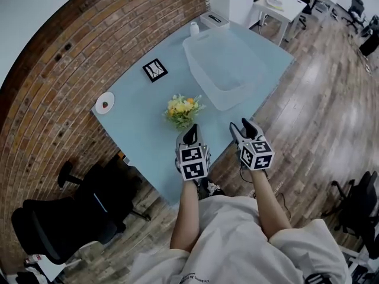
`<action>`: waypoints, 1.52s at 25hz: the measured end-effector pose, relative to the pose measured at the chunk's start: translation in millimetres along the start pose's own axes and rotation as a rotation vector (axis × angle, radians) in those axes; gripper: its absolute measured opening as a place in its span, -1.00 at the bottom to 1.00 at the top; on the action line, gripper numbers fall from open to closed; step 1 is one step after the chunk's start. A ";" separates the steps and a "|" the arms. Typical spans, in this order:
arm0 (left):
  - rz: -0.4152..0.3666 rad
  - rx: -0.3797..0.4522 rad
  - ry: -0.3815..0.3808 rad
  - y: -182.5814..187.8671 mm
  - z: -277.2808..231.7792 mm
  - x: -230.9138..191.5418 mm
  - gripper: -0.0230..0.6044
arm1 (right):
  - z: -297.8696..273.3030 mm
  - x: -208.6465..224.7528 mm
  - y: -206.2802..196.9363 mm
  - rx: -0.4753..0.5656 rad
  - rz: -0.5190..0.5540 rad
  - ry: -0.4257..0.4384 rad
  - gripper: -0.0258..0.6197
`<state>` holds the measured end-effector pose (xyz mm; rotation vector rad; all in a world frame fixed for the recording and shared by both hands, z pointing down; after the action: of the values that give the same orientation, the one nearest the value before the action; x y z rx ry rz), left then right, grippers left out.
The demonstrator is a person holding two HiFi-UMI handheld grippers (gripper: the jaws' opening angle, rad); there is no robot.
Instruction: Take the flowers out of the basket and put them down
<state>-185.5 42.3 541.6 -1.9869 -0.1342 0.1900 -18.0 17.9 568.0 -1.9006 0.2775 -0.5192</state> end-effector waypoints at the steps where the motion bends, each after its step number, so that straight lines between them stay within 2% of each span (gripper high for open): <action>1: -0.005 -0.001 -0.005 -2.2 4.5 4.3 -0.87 | 7.9 -2.0 -1.0 0.003 0.010 -0.004 -0.20; 6: -0.018 -0.009 -0.018 -17.7 32.9 21.5 -0.87 | 46.6 -17.4 -10.7 0.005 0.053 -0.001 -0.22; 8: -0.026 -0.007 -0.016 -22.8 45.8 26.0 -0.87 | 63.8 -24.6 -13.7 0.027 0.034 0.026 -0.35; 12: -0.029 -0.001 -0.005 -39.0 76.1 31.6 -0.87 | 99.5 -36.9 -19.2 0.075 0.021 0.045 -0.39; 15: -0.027 -0.008 -0.002 -57.1 101.3 37.1 -0.87 | 123.9 -48.8 -25.4 0.089 0.051 0.021 -0.39; 20: -0.022 -0.022 0.012 -94.8 148.6 47.0 -0.87 | 170.0 -68.4 -51.0 0.092 0.061 -0.070 -0.39; 25: -0.049 -0.057 0.018 -129.4 183.2 58.5 -0.87 | 195.2 -83.1 -78.6 0.055 0.053 -0.090 -0.39; 38: -0.110 -0.007 0.008 -113.3 246.5 57.0 -0.87 | 223.8 -129.1 -70.4 0.066 0.028 -0.103 -0.47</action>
<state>-178.5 319.5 541.3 -1.9815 -0.2383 0.1103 -27.8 283.4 534.6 -1.8499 0.2167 -0.4058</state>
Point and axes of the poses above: the fingertips, and each gripper's own axes: z backward along the fingers, x to its right, y out of its top, the point moved 2 cm from there along z, backward along the fingers, and after that the axes turned 1 degree about -y, right-handed, at the moved point
